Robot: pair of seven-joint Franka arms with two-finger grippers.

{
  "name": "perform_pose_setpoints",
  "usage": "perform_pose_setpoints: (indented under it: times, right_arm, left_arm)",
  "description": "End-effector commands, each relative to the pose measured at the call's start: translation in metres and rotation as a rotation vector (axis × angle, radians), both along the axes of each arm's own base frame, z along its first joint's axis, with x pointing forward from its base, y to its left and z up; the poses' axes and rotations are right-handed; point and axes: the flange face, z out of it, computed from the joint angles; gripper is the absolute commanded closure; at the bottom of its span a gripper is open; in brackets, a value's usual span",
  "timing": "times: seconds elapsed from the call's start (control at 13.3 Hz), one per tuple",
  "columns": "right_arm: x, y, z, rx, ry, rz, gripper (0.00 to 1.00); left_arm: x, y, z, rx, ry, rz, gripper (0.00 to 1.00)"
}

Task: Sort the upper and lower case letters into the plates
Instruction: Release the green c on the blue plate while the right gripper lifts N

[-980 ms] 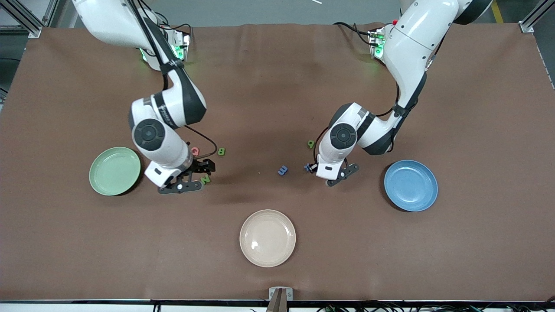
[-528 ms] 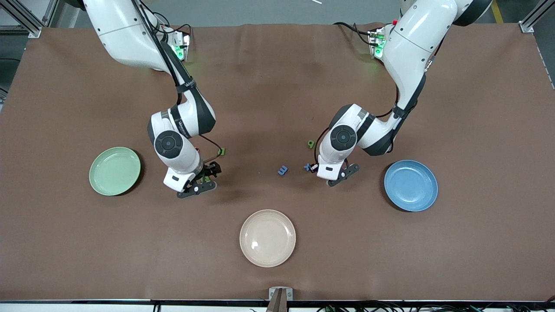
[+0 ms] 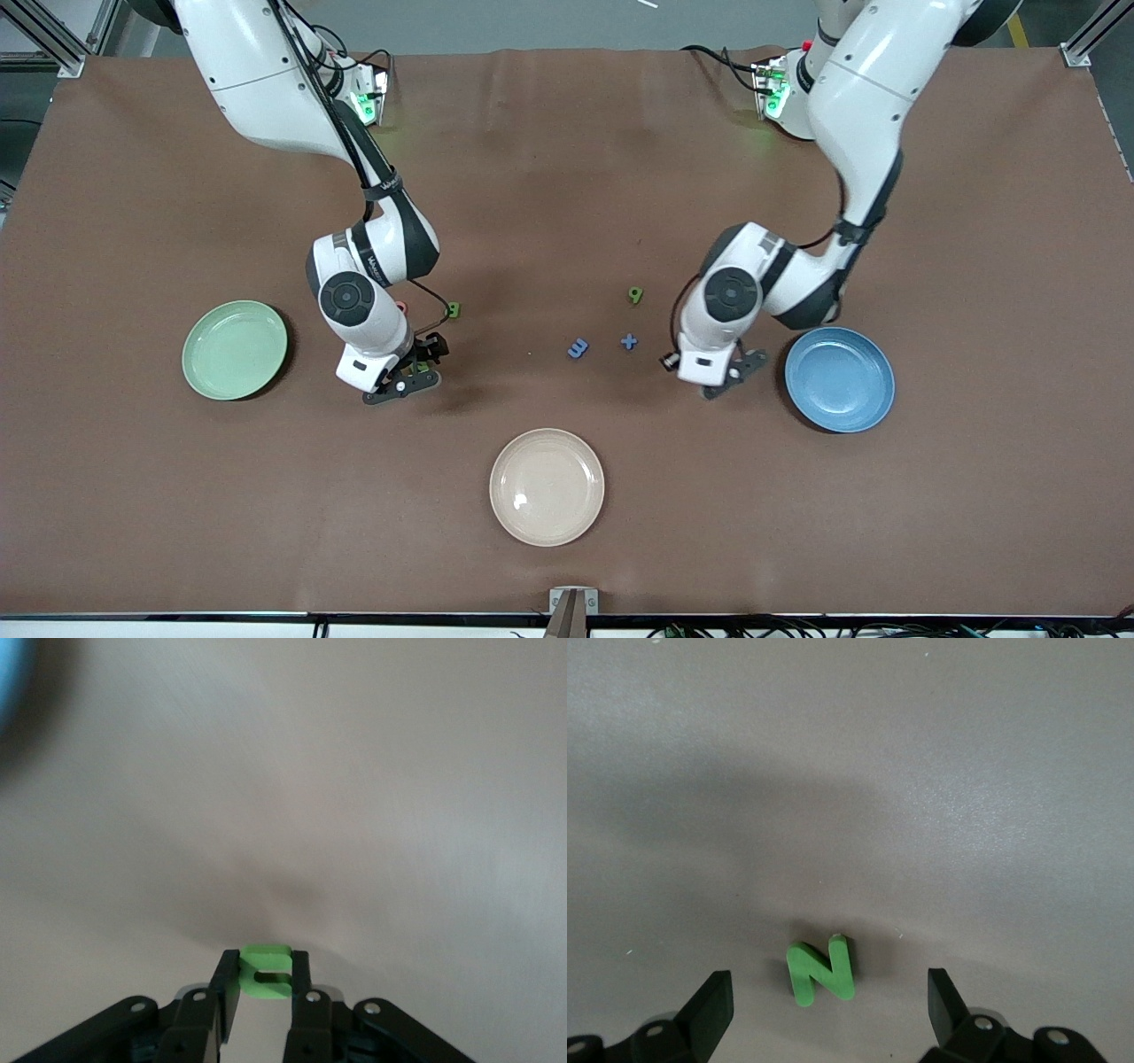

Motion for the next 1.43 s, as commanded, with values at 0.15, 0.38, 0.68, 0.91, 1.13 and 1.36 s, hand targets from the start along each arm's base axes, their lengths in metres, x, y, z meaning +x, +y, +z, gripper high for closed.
perform_pose_setpoints:
  times: [0.15,0.38,0.68,0.91,1.13,1.36]
  right_arm:
    - [-0.006,-0.003,-0.017,-0.004,0.021,0.01,0.24]
    - [-0.005,-0.004,-0.02,-0.003,0.02,0.007,0.26]
    - [-0.006,-0.001,-0.021,-0.001,0.019,0.011,0.5]
    - [-0.005,-0.001,-0.02,0.001,0.016,0.011,0.68]
    - [-0.005,-0.001,-0.02,0.0,0.018,0.011,0.8]
    - [-0.006,-0.003,-0.001,-0.001,0.029,0.009,0.82]
  left_arm:
    - [0.046,0.122,0.052,0.023,-0.026,0.099,1.0]
    - [0.045,0.181,0.03,0.04,0.038,0.171,0.98]
    - [0.021,0.218,0.008,0.064,0.103,0.216,0.74]
    - [0.024,0.218,0.016,0.064,0.086,0.263,0.0]
    - [0.023,0.189,0.037,0.056,0.053,0.278,0.0]
    - [0.004,0.109,0.042,0.013,0.066,0.239,0.0]
